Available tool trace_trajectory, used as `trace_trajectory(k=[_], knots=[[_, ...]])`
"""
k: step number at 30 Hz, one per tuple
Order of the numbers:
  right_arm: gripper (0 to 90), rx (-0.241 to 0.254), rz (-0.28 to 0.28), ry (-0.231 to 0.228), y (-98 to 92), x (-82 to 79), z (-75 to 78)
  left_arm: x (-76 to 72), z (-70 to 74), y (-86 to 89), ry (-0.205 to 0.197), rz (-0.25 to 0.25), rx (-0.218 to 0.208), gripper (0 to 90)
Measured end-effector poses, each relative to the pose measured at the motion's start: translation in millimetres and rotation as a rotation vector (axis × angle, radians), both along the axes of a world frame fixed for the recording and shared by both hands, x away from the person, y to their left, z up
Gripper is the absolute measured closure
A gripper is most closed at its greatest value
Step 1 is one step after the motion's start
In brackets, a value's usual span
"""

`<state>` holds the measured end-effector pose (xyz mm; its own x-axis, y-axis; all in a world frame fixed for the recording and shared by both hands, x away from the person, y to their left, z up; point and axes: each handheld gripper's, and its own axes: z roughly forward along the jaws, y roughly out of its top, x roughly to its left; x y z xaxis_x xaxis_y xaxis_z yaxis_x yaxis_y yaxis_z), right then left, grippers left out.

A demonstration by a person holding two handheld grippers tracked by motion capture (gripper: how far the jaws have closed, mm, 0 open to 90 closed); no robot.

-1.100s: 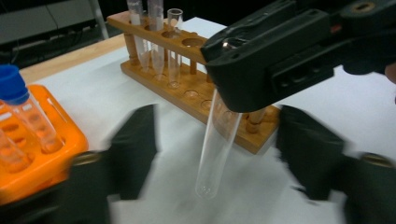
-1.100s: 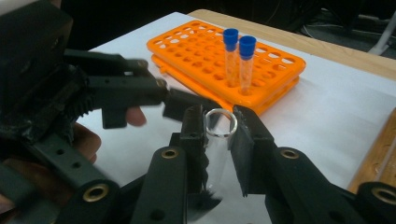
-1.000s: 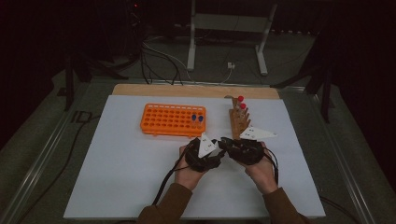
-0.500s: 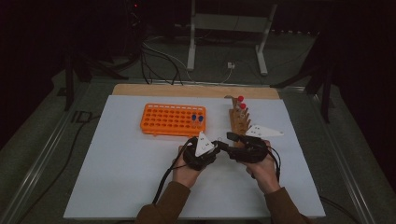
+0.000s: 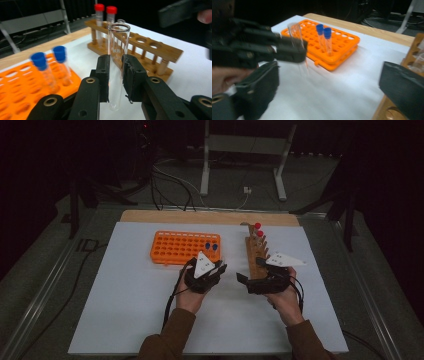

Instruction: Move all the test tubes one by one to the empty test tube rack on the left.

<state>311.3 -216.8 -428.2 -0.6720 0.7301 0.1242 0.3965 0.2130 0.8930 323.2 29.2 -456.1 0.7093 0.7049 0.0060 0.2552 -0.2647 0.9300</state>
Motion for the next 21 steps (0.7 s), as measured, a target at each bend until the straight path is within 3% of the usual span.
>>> trace_trajectory(k=[7,13,21], knots=[[0.2,0.018,-0.009,-0.011,-8.1,-0.6,2.3,18.1,6.0,20.4,0.012,0.057,-0.032,75.9],[0.1,0.029,-0.011,-0.014,-10.9,-0.8,3.5,32.2,9.4,30.7,-0.004,0.098,-0.026,75.8],[0.2,0.044,-0.013,-0.012,-12.1,-0.8,4.3,50.7,1.3,39.9,0.005,0.186,-0.035,75.8]])
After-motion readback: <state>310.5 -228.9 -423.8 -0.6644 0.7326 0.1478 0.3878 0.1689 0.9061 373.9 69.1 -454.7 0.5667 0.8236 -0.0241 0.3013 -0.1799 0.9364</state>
